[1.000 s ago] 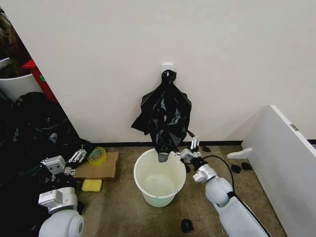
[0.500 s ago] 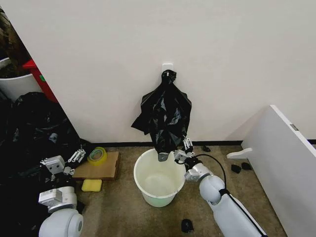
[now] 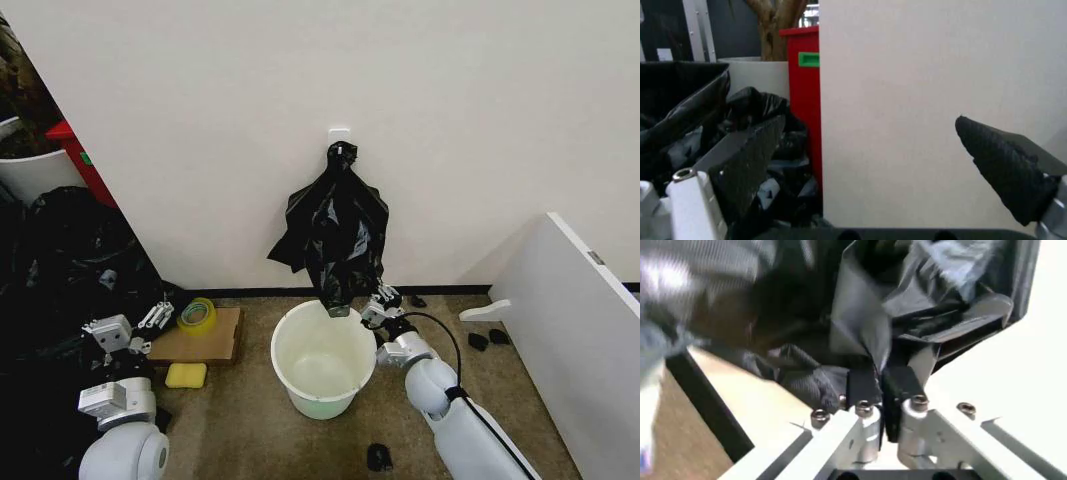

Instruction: Place the garbage bag over the trash bin.

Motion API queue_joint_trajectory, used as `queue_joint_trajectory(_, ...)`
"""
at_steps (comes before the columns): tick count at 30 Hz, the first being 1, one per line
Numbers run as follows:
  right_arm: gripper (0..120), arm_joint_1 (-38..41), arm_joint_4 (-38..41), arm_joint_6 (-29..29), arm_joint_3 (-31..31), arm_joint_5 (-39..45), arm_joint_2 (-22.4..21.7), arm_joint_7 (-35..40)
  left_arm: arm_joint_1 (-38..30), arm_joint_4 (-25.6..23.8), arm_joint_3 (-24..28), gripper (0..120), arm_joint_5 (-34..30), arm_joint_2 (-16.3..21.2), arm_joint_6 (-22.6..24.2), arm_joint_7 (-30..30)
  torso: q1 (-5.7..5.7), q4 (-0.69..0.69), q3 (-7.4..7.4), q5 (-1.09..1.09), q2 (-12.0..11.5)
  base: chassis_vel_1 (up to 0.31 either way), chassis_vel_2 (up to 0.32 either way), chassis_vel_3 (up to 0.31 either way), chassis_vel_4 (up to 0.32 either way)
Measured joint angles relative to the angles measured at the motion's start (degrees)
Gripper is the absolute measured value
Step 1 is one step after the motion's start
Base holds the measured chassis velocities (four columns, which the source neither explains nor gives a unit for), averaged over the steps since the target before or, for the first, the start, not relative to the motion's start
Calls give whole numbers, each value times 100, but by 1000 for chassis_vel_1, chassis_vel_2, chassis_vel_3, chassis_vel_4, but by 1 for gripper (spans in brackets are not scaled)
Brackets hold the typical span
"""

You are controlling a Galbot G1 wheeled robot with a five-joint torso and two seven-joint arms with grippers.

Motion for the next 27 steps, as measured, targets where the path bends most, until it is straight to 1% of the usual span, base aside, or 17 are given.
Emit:
queue_joint_trajectory(3,0,-62,177,461,-42,1297,-68,-102,-60,-47,53,100,-40,140,-59,142,0,0,0,0,0,0,0,0,0)
queue_joint_trajectory(4,0,-62,177,461,-42,1297,-68,-102,-60,-47,53,100,-40,140,-59,142,0,0,0,0,0,0,0,0,0)
queue_joint_trajectory(5,0,-86,339,831,-77,2413,-126,-330,-130,-37,159,100,-130,339,-291,462,0,1,0,0,0,0,0,0,0)
queue_joint_trajectory(7,0,-94,523,1174,-104,3274,-167,-564,-242,55,331,100,-293,626,-680,990,0,0,0,1,0,0,0,0,0)
queue_joint_trajectory(8,0,-94,523,1174,-104,3274,-167,-564,-242,55,331,100,-293,626,-680,990,0,0,0,1,0,0,0,0,0)
queue_joint_trajectory(10,0,-105,711,1388,-122,3943,-202,-801,-430,196,523,100,-460,917,-1042,1494,0,1,0,-2,0,0,0,0,0)
queue_joint_trajectory(11,0,-117,874,1479,-144,4341,-223,-951,-662,355,729,100,-643,1221,-1266,1928,0,-1,0,-1,0,0,0,0,0)
queue_joint_trajectory(12,0,-119,947,1529,-170,4507,-234,-1026,-825,473,872,100,-747,1433,-1363,2157,0,-2,0,-2,0,0,0,0,0)
queue_joint_trajectory(13,0,-119,947,1529,-170,4507,-234,-1026,-825,473,872,100,-747,1433,-1363,2157,0,-2,0,-2,0,0,0,0,0)
queue_joint_trajectory(14,0,-109,997,1594,-232,4620,-237,-1130,-1041,626,1053,100,-813,1703,-1433,2396,0,-5,0,-3,0,0,0,0,0)
queue_joint_trajectory(15,0,-67,1000,1647,-314,4634,-224,-1231,-1273,800,1218,100,-796,1960,-1447,2571,0,-1,0,0,0,0,0,0,0)
queue_joint_trajectory(17,0,-55,1000,1670,-342,4628,-217,-1268,-1390,891,1294,100,-768,2058,-1446,2631,0,1,0,1,0,0,0,0,0)
queue_joint_trajectory(19,0,-53,1000,1724,-420,4592,-183,-1352,-1926,1325,1658,100,-615,2363,-1396,2889,0,0,1,-2,0,0,0,0,0)
queue_joint_trajectory(21,0,-58,1000,1754,-444,4574,-159,-1401,-2441,1728,1986,100,-455,2506,-1361,3045,0,-2,0,0,0,0,0,0,0)
queue_joint_trajectory(24,0,-54,1000,1764,-450,4568,-147,-1433,-2706,1930,2147,100,-393,2540,-1355,3174,0,-2,1,-1,0,0,0,0,0)
queue_joint_trajectory(25,0,-39,999,1767,-459,4567,-135,-1456,-3007,2209,2313,100,-306,2543,-1368,3430,0,-1,1,0,0,0,0,0,0)
queue_joint_trajectory(27,0,-18,986,1771,-459,4564,-117,-1484,-3291,2511,2456,100,-187,2501,-1403,3688,0,-1,1,-1,0,0,0,0,0)
